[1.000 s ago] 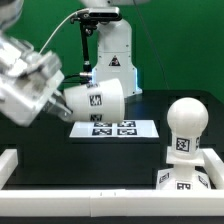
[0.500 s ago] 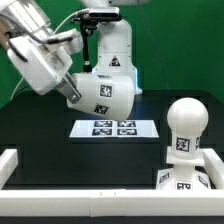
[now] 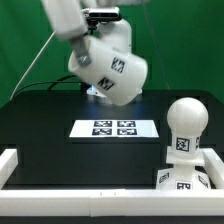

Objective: Assemble lamp

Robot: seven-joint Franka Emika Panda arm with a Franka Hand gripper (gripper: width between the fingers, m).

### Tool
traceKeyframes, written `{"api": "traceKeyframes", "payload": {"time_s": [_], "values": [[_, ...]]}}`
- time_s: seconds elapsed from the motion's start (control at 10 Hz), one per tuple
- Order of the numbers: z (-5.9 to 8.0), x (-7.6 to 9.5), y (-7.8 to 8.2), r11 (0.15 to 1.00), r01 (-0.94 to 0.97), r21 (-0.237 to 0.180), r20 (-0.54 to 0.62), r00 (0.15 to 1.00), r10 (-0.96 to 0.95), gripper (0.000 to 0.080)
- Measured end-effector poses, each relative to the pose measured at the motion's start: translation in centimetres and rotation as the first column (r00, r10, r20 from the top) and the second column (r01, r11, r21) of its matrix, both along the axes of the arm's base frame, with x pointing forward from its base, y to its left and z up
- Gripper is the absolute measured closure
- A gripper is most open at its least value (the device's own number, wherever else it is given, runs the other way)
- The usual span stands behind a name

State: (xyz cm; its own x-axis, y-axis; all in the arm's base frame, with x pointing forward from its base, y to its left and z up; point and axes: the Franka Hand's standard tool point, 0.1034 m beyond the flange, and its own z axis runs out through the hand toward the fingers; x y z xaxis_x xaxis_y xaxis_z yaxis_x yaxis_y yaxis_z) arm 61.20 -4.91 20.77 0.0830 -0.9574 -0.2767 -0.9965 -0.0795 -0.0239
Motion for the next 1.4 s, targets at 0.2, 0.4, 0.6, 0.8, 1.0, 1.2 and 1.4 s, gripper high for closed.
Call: {"api": "traceKeyframes", "payload": {"time_s": [0.2,0.4,0.6,0.8,1.0,1.2,1.4], "values": [[-0.2,0.8,1.2,0.996,-0.022,-0.088,0.035,0.999,0.025,0.0755],[-0.4,0.6,1.2,0.997,-0.030,-0.073,0.034,0.999,0.032,0.0755],[1.7,1.8,1.3,0.987,-0.118,-0.112,-0.054,0.992,0.112,0.0755],[2.9,4.8,1.6,0.977,-0.163,-0.138,-0.026,0.987,0.161,0.0755],[3.1,6.2,2.7,0.957,-0.191,-0.217,0.004,0.980,0.197,0.0755],[3.0,6.5,3.9,0.953,-0.205,-0.225,0.018,0.977,0.214,0.0755],[2.8,6.4,3.9,0.950,-0.212,-0.231,0.011,0.975,0.221,0.0755]]}}
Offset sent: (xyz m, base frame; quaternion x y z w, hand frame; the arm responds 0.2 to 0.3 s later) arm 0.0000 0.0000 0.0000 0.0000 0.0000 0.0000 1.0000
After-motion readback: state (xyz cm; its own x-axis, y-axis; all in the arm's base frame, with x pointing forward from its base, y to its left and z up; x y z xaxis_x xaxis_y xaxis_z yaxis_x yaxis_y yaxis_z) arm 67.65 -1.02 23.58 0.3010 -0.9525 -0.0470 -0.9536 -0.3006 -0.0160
